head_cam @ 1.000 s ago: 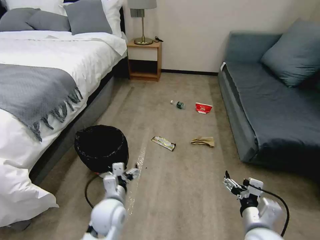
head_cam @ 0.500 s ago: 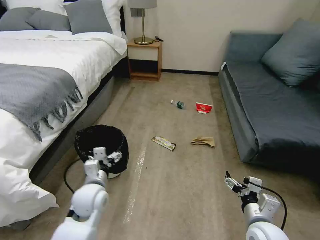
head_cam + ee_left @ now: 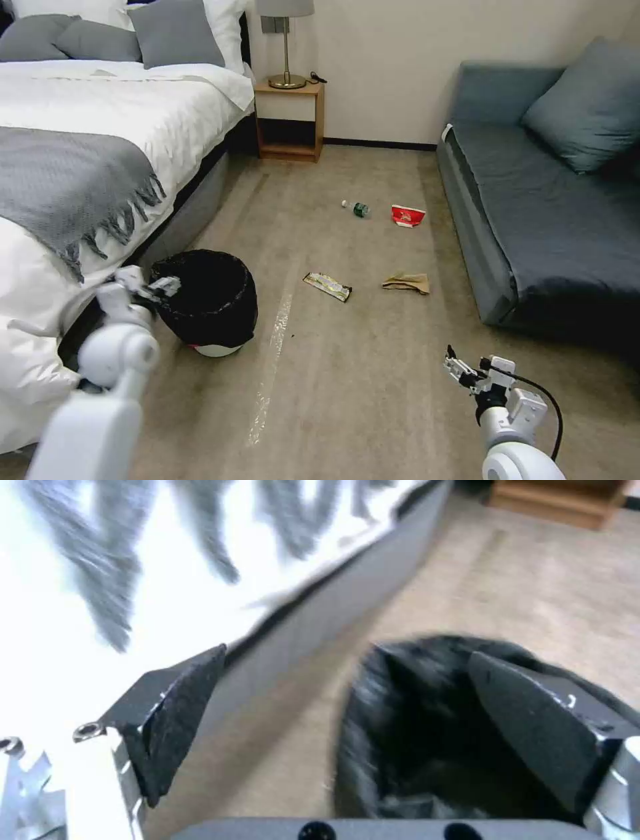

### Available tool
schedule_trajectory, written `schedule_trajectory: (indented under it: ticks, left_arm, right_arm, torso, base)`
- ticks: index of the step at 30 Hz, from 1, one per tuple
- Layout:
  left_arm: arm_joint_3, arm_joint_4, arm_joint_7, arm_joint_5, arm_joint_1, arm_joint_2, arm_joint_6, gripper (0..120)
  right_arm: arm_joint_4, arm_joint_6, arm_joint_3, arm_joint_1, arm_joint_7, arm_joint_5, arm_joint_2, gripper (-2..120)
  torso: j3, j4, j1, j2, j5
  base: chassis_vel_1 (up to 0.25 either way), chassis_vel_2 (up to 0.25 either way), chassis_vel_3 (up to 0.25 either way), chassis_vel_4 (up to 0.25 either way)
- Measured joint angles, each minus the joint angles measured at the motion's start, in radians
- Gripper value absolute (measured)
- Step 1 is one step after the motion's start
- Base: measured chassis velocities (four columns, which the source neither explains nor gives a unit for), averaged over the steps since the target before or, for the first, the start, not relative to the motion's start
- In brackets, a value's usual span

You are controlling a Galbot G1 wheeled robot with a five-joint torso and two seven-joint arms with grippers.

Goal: Pick up the trash bin, then pick up the garbage on the floor and place it into the trash bin.

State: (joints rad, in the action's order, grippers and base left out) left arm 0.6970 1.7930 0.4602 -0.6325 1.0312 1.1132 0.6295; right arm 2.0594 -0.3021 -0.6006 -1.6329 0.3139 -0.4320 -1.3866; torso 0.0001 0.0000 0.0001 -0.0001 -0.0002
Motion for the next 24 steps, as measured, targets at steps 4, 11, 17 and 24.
schedule_trajectory:
  ticks: [4,11,17,24]
  left_arm:
    - [0.005,-0.078,-0.001,-0.048,-0.065,-0.04,0.01,96]
    - [-0.046,-0.16,-0.005,-0.1,-0.148,-0.042,0.032,96]
    - [-0.088,-0.189,-0.007,-0.107,-0.184,-0.02,0.048,96]
    - [-0.141,-0.236,0.013,-0.099,-0.23,0.005,0.08,95]
  right_arm:
    - [-0.009,0.006,-0.004,0.001,-0.003,0.001,-0.001,100]
    - [-0.027,0.022,-0.012,0.0,-0.007,0.014,-0.011,100]
    - [-0.03,0.027,-0.02,0.0,-0.007,0.02,-0.018,100]
    - [-0.034,0.031,-0.04,-0.003,-0.009,0.018,-0.019,100]
  torso:
    - [0.0,0.0,0.0,0.0,0.0]
    - [0.0,-0.0001,0.0,0.0,0.0001]
    - [0.0,0.0,0.0,0.0,0.0001]
    - [0.0,-0.0001,0.0,0.0,0.0003]
  base:
    - [0.0,0.0,0.0,0.0]
    - [0.0,0.0,0.0,0.0]
    - [0.0,0.0,0.0,0.0]
    - [0.0,0.0,0.0,0.0]
